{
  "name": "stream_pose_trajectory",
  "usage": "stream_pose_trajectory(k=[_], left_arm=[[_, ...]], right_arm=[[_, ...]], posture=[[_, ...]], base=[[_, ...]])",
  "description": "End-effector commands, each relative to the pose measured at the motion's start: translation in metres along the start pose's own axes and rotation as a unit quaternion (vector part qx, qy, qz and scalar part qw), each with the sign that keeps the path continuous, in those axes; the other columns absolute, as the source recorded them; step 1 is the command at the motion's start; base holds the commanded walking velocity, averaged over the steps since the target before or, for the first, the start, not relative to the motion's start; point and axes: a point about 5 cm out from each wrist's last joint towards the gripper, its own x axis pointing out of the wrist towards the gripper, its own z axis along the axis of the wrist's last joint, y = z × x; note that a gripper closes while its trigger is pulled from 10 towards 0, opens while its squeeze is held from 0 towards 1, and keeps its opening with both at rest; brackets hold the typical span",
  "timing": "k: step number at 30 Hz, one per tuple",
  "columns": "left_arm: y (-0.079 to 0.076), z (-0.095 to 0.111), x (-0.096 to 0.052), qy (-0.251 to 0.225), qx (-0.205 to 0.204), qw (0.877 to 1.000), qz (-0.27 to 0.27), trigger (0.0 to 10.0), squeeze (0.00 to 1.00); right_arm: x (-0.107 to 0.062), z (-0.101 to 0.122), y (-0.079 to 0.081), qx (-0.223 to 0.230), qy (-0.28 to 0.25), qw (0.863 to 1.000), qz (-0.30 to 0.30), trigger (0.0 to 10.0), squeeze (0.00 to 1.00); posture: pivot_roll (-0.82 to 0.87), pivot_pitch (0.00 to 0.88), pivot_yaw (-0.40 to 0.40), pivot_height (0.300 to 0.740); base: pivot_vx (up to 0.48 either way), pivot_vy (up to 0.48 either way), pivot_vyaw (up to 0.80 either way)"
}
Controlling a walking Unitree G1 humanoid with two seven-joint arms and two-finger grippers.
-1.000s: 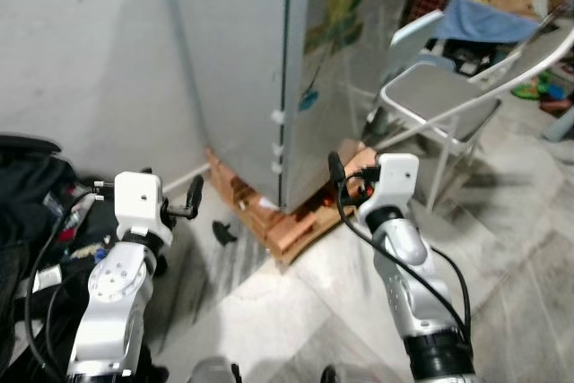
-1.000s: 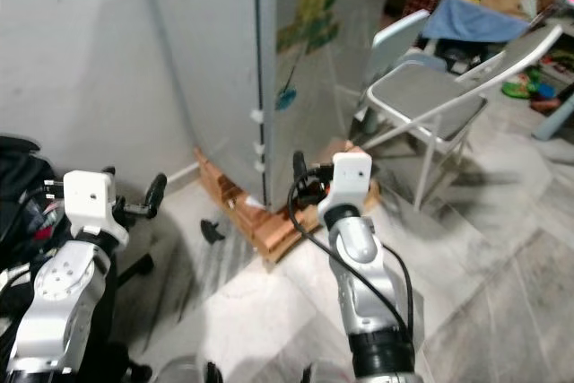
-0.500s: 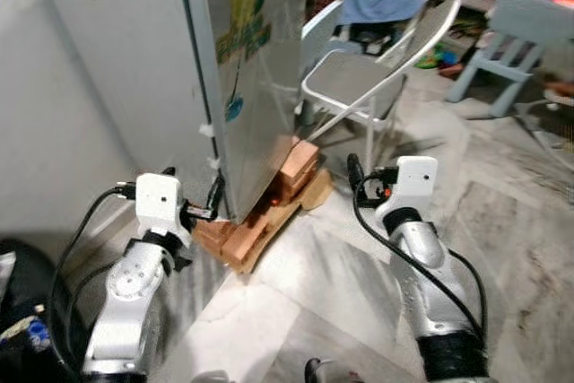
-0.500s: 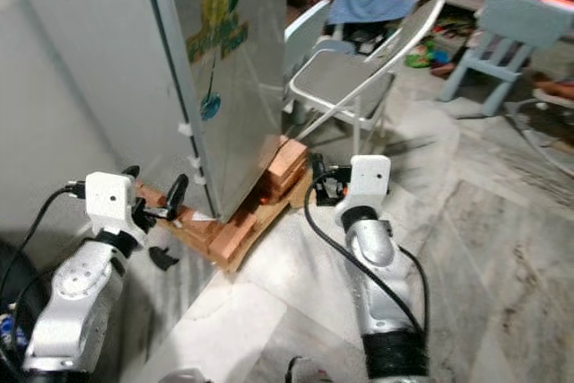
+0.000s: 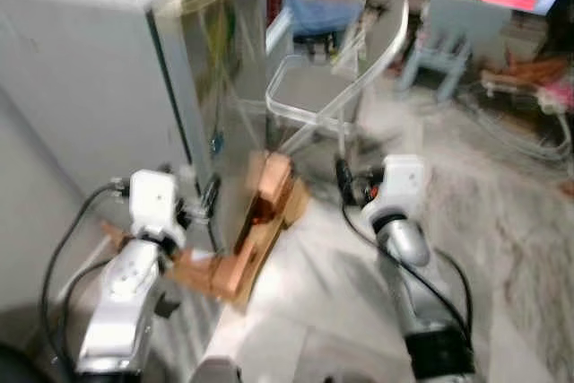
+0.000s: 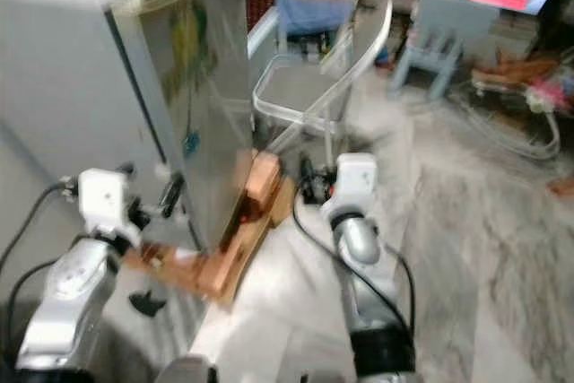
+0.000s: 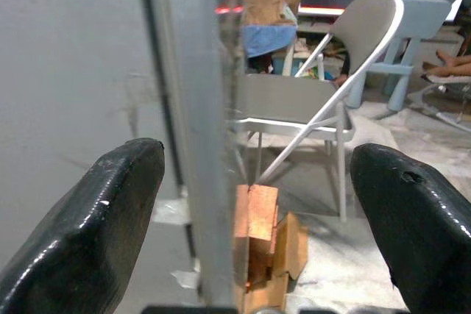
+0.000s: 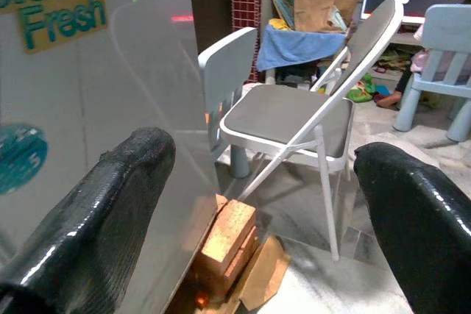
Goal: Restocking fridge
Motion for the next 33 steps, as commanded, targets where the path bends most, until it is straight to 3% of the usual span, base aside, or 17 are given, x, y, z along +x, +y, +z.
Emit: stream_pose_trajectory(k=[1, 14, 23, 33], left_arm=[[-0.006, 0.002, 0.001, -0.004, -0.001, 1.000, -0.010, 10.0, 0.00], [-0.002, -0.003, 0.010, 0.003, 0.000, 1.000, -0.002, 10.0, 0.00], [-0.004, -0.001, 0.035, -0.001, -0.013, 1.000, -0.001, 10.0, 0.00], [-0.001, -0.003, 0.051, -0.001, 0.001, 1.000, 0.010, 10.0, 0.00]], right_arm=[[-0.001, 0.001, -0.011, -0.009, -0.002, 1.000, -0.019, 10.0, 0.00], [-0.002, 0.001, -0.015, -0.013, 0.001, 1.000, -0.028, 10.0, 0.00], [-0.001, 0.008, -0.017, -0.019, -0.007, 0.999, -0.033, 10.0, 0.00], [-0.034, -0.008, -0.027, -0.003, 0.050, 0.998, -0.043, 10.0, 0.00]], posture=[[0.10, 0.057, -0.010, 0.740], [0.09, 0.052, -0.013, 0.740], [0.07, 0.061, -0.004, 0.740], [0.04, 0.076, 0.009, 0.740]], base=[[0.304, 0.304, 0.00], [0.000, 0.000, -0.33], [0.000, 0.000, 0.00], [0.000, 0.000, 0.00]])
